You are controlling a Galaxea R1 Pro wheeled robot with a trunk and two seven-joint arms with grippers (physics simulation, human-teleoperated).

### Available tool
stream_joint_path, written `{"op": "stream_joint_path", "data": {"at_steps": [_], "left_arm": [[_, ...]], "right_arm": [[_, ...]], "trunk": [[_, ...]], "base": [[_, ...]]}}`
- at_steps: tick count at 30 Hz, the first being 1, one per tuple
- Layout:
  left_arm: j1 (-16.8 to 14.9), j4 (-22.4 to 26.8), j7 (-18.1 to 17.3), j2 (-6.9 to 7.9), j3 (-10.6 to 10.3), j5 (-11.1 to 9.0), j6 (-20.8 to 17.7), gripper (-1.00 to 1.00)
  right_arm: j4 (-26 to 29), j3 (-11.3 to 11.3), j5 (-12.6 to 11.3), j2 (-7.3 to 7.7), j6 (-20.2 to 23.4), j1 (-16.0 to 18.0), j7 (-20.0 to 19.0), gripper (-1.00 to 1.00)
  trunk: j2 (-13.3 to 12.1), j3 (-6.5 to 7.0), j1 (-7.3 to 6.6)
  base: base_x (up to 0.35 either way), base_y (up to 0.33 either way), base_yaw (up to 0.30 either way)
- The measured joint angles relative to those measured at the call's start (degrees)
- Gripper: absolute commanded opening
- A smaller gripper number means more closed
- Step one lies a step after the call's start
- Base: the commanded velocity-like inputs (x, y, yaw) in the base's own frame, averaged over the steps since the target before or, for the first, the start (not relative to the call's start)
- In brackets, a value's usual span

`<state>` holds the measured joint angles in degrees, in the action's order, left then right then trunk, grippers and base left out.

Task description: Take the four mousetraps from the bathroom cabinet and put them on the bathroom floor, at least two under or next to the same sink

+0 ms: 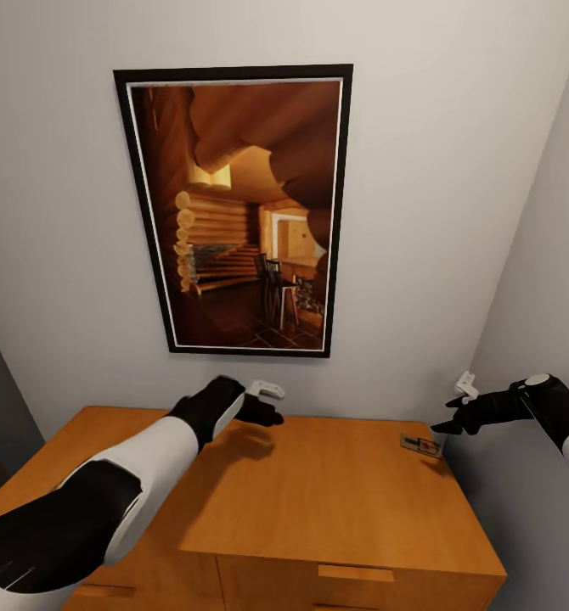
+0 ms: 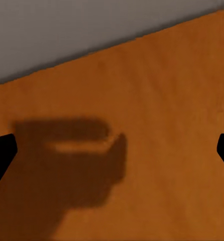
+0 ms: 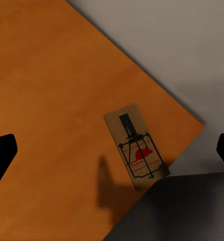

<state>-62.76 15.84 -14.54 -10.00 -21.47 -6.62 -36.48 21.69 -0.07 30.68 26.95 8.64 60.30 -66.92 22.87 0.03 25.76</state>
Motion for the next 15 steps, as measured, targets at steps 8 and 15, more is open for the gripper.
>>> {"op": "stream_joint_path", "data": {"at_steps": [8, 15], "left_arm": [[0.2, 4.0, -3.2, 0.0, -2.2, -0.1, -0.5, 1.0], [0.4, 5.4, -10.5, 0.0, -2.7, -0.2, -0.5, 1.0]], "right_arm": [[0.0, 0.0, 0.0, -0.06, 0.1, 0.0, 0.1, 1.0], [0.0, 0.0, 0.0, -0.1, 0.1, 0.0, 0.3, 1.0]], "trunk": [[0.0, 0.0, 0.0], [0.0, 0.0, 0.0]], "base": [[0.0, 0.0, 0.0], [0.0, 0.0, 0.0]]}}
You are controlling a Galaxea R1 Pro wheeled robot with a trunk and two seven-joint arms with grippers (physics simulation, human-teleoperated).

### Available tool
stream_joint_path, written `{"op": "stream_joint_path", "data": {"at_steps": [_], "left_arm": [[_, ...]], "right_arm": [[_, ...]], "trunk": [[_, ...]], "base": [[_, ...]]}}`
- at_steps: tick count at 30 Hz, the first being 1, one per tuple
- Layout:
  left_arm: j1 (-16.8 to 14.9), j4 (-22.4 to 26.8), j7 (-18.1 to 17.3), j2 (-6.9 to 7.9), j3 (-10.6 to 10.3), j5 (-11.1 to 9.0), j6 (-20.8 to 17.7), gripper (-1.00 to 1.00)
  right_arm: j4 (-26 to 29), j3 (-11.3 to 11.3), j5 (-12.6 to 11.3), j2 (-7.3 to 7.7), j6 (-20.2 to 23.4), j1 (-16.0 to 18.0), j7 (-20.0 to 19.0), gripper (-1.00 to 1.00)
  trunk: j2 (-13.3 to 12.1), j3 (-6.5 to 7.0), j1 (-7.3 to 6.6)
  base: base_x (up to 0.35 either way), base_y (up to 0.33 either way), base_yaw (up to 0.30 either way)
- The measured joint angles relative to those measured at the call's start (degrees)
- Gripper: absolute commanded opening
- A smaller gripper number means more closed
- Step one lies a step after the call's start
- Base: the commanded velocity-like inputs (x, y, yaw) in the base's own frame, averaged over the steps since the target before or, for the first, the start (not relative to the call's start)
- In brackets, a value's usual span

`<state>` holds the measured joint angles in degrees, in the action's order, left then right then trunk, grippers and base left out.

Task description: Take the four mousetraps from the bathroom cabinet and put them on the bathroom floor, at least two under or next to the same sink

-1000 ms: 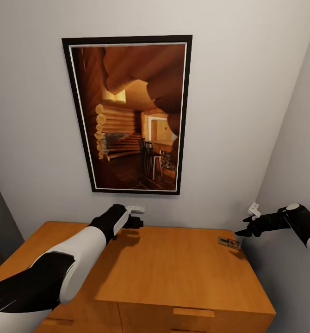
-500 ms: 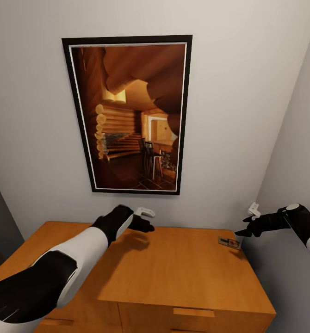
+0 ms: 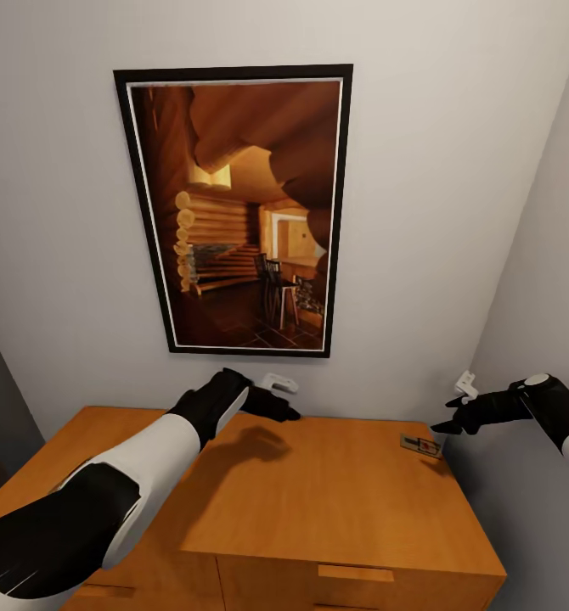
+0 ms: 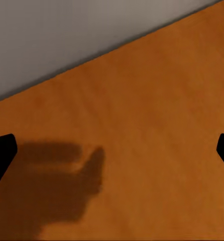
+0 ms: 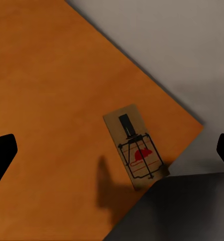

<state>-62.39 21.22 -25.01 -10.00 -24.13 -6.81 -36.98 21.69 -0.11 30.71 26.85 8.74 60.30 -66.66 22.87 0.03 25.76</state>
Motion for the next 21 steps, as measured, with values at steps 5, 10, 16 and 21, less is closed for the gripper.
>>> {"op": "stream_joint_path", "data": {"at_steps": [5, 10, 16, 21], "left_arm": [[0.0, -0.2, -6.5, 0.0, -0.1, 0.1, 0.6, 1.0], [0.4, -0.7, -9.0, 0.0, -0.1, 0.1, 1.5, 1.0], [1.6, -1.0, -9.7, 0.0, -0.1, 0.1, 4.5, 1.0], [2.5, -1.1, -9.6, 0.0, -0.1, 0.1, 6.1, 1.0]], "right_arm": [[0.0, 0.0, 0.0, -0.18, 0.0, 0.0, 0.1, 1.0], [0.0, 0.1, 0.1, -0.37, 0.1, 0.0, 0.1, 1.0], [0.0, 0.1, 0.1, -0.46, 0.1, 0.0, 0.1, 1.0], [0.0, 0.1, 0.1, -0.49, 0.1, 0.0, 0.1, 1.0]], "trunk": [[0.0, 0.0, 0.0], [0.0, 0.0, 0.0], [0.0, 0.0, 0.0], [0.0, 0.0, 0.0]], "base": [[0.0, 0.0, 0.0], [0.0, 0.0, 0.0], [0.0, 0.0, 0.0], [0.0, 0.0, 0.0]]}}
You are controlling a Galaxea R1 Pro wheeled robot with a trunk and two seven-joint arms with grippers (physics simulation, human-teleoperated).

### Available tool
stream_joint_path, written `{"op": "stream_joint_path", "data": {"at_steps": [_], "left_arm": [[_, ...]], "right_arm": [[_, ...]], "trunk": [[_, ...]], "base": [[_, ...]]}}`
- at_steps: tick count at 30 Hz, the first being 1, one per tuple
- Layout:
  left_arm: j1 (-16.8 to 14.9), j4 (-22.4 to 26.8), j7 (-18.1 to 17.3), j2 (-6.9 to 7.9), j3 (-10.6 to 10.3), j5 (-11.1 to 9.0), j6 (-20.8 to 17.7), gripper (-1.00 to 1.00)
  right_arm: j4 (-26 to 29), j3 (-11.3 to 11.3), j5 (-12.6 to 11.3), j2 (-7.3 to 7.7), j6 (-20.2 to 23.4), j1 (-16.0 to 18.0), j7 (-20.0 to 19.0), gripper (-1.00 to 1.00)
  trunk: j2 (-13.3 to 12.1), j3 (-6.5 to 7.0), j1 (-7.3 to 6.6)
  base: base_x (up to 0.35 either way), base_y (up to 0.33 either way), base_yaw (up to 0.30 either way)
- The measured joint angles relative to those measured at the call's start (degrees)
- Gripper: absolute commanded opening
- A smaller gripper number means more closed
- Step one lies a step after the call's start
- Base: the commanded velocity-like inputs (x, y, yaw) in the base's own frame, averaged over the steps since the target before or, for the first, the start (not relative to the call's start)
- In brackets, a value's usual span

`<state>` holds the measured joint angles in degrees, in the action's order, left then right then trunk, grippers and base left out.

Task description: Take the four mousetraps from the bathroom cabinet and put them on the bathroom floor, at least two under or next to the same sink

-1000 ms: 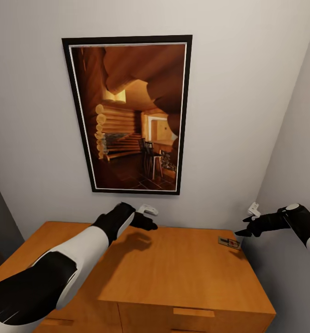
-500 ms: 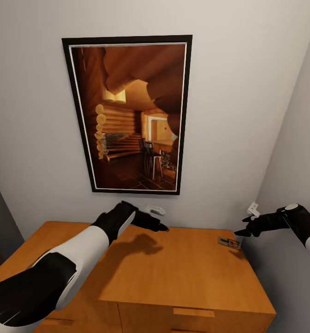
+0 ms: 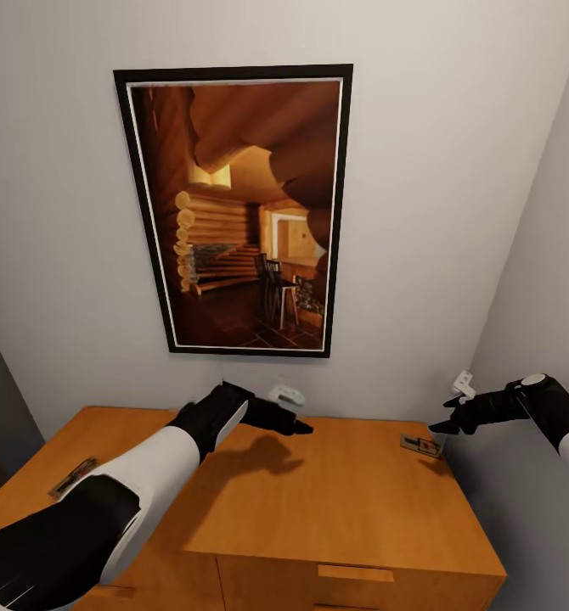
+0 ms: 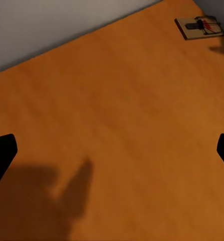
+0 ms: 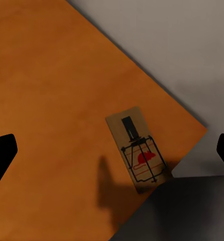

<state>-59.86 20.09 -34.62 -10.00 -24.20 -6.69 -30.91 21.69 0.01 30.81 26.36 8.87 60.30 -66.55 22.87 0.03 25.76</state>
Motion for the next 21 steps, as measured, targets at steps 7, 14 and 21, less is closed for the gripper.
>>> {"op": "stream_joint_path", "data": {"at_steps": [7, 14, 21], "left_arm": [[0.7, 0.1, -0.1, 0.0, 0.2, -0.1, 1.2, 1.0], [0.8, 0.4, -0.2, 0.0, 0.4, -0.7, 1.5, 1.0], [0.8, 0.8, -0.1, 0.0, 0.3, -2.5, 1.5, 1.0]], "right_arm": [[0.0, 0.0, 0.0, -0.01, 0.0, 0.0, 0.0, 1.0], [0.0, 0.0, 0.0, -0.05, 0.0, 0.0, 0.0, 1.0], [0.0, 0.1, 0.0, -0.09, 0.0, 0.0, 0.0, 1.0]], "trunk": [[0.0, 0.0, 0.0], [0.0, 0.0, 0.0], [0.0, 0.0, 0.0]], "base": [[0.0, 0.0, 0.0], [0.0, 0.0, 0.0], [0.0, 0.0, 0.0]]}}
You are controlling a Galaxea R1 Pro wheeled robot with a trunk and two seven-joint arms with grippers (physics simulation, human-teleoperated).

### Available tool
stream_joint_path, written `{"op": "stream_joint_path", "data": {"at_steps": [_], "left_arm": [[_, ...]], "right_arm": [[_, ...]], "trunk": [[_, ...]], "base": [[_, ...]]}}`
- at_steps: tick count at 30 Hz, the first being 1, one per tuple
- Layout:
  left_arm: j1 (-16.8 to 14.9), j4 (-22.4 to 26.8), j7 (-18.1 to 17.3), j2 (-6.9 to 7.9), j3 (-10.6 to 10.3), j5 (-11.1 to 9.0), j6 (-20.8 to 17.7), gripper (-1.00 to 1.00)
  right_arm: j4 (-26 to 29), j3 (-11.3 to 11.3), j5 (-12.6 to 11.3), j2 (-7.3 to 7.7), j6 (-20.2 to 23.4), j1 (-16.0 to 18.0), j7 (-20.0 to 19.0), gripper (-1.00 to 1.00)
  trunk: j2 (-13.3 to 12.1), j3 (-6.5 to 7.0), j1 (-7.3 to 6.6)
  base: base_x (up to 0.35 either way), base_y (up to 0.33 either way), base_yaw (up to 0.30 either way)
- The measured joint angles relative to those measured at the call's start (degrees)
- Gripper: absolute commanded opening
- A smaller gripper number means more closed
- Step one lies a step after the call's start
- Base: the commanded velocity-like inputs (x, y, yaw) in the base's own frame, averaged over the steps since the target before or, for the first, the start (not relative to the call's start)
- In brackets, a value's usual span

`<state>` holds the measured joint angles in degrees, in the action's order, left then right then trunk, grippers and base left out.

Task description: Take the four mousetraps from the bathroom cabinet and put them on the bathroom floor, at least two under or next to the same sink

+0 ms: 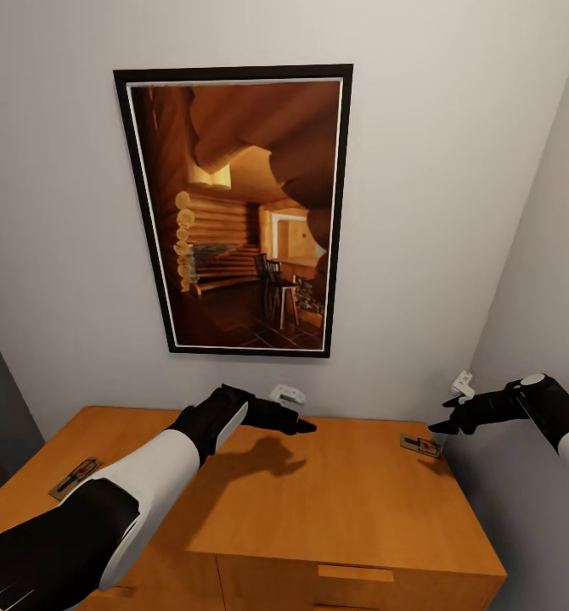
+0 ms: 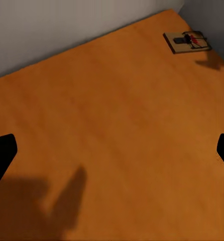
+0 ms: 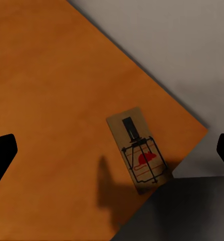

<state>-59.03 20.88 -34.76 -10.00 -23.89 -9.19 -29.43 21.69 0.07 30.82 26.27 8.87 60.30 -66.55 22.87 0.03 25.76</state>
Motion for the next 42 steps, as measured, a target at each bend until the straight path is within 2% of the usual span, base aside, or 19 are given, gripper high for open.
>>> {"op": "stream_joint_path", "data": {"at_steps": [14, 25, 33, 42], "left_arm": [[0.0, 1.8, -0.2, 0.0, 0.0, -1.8, -0.1, 1.0], [0.0, 7.1, -0.4, 0.0, -0.5, -1.9, -1.0, 1.0], [-0.1, 10.6, -0.3, 0.0, -0.7, -1.9, -3.8, 1.0], [-0.1, 13.3, -0.3, 0.0, -0.8, -1.8, -4.7, 1.0]], "right_arm": [[0.0, 0.0, 0.0, -0.07, 0.0, 0.0, 0.0, 1.0], [0.0, 0.0, 0.0, -0.08, 0.0, 0.0, 0.0, 1.0], [0.0, 0.0, 0.0, -0.16, 0.0, 0.0, 0.0, 1.0], [0.0, 0.1, 0.8, -0.43, 0.0, 0.0, 0.0, 1.0]], "trunk": [[0.0, 0.0, 0.0], [0.0, 0.0, 0.0], [0.0, 0.0, 0.0], [0.0, 0.0, -0.03]], "base": [[0.0, 0.0, 0.0], [0.0, 0.0, 0.0], [0.01, 0.0, 0.0], [0.207, 0.0, 0.0]]}}
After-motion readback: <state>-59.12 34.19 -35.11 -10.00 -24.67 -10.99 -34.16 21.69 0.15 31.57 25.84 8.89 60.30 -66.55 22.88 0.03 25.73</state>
